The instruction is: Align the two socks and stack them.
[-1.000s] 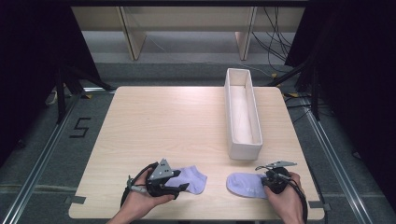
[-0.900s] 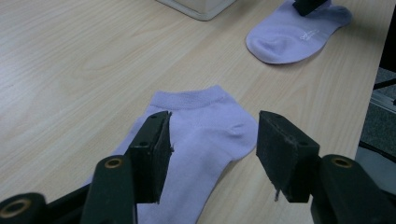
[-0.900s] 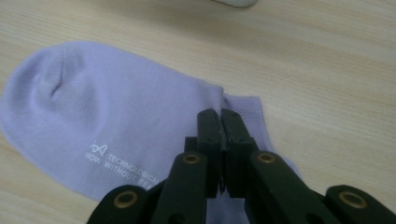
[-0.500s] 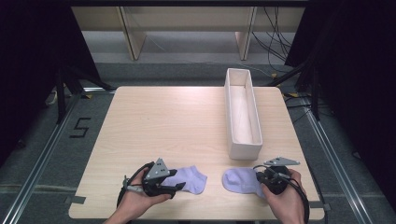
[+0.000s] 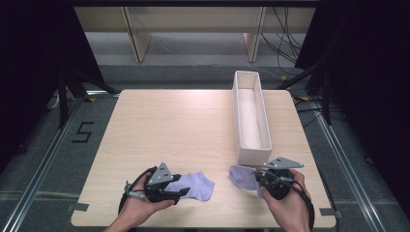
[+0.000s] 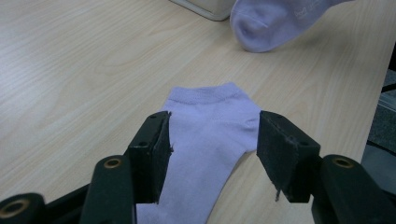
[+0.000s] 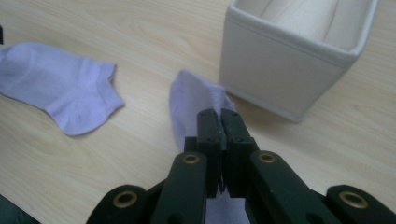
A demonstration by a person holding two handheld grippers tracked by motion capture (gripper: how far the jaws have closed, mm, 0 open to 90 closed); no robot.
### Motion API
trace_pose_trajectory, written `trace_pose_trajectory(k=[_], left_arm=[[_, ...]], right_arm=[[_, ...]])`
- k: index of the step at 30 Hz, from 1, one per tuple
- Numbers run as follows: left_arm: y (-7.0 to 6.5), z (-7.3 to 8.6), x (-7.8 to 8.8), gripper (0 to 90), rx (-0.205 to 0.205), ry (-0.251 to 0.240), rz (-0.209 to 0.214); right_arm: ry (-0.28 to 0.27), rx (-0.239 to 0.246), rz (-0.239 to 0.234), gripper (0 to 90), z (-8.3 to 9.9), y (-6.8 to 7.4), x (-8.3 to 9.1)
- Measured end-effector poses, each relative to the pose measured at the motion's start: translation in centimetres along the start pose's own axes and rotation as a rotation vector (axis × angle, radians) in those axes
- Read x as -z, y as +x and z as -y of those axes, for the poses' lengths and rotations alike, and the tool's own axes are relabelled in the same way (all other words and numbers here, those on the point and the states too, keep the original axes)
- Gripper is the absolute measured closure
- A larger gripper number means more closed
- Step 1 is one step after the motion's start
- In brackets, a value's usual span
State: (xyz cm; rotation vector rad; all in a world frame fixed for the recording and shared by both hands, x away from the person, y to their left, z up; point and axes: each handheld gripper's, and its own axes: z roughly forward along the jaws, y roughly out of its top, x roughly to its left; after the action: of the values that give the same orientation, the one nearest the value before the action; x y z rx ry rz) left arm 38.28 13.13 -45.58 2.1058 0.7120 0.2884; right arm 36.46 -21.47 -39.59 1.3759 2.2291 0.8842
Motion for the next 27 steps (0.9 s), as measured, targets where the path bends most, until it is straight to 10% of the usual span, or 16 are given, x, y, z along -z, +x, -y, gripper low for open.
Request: trace_pose_trajectory(k=[11, 27], left_arm=[[0.4, 0.3, 0.6, 43.2, 0.014, -0.012, -0.019], [1.7, 1.0, 2.8, 41.2, 0.041, -0.026, -0.07]], right_arm=[[-0.006, -0.015, -0.05, 87.7, -1.4, 2.1, -0.3], [-0.04, 0.09, -0.118, 87.7, -4.0, 5.5, -1.5]])
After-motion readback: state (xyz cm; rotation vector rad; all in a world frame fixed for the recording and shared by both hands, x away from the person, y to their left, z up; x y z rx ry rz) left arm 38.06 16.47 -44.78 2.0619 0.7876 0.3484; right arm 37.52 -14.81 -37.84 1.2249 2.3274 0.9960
